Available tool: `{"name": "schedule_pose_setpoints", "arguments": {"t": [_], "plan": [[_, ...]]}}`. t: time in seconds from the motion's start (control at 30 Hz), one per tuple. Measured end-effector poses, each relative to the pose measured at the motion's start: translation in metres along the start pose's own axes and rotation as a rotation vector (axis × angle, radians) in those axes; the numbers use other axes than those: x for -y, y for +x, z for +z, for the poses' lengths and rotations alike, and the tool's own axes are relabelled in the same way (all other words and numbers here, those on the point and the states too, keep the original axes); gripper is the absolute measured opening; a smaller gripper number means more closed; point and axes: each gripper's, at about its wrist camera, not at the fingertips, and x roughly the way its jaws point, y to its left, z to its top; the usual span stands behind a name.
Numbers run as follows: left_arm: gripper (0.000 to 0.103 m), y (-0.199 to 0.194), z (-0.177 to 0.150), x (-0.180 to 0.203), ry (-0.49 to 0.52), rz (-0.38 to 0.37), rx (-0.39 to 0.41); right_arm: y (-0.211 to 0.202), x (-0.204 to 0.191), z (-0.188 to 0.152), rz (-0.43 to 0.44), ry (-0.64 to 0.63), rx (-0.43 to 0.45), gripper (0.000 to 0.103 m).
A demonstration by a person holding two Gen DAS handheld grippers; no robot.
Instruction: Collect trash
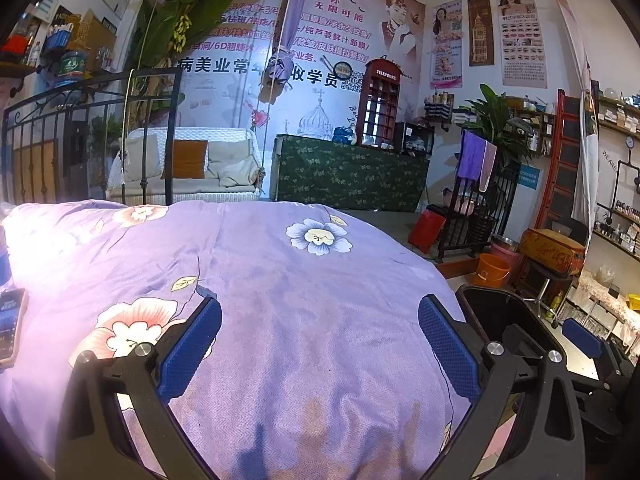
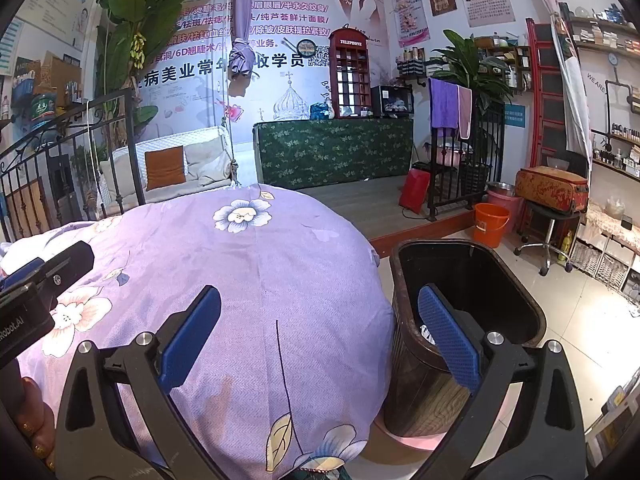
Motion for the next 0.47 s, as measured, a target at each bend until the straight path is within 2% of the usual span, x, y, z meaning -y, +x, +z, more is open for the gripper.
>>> {"name": "schedule_pose_setpoints", "arguments": {"t": [0.47], "plan": [[0.097,-0.0006,-0.0038,0.0002,-0.003,0.000,-0.015,0.0010,0.0023,-0.0006,-0.001,0.006,-0.006,0.097]]}}
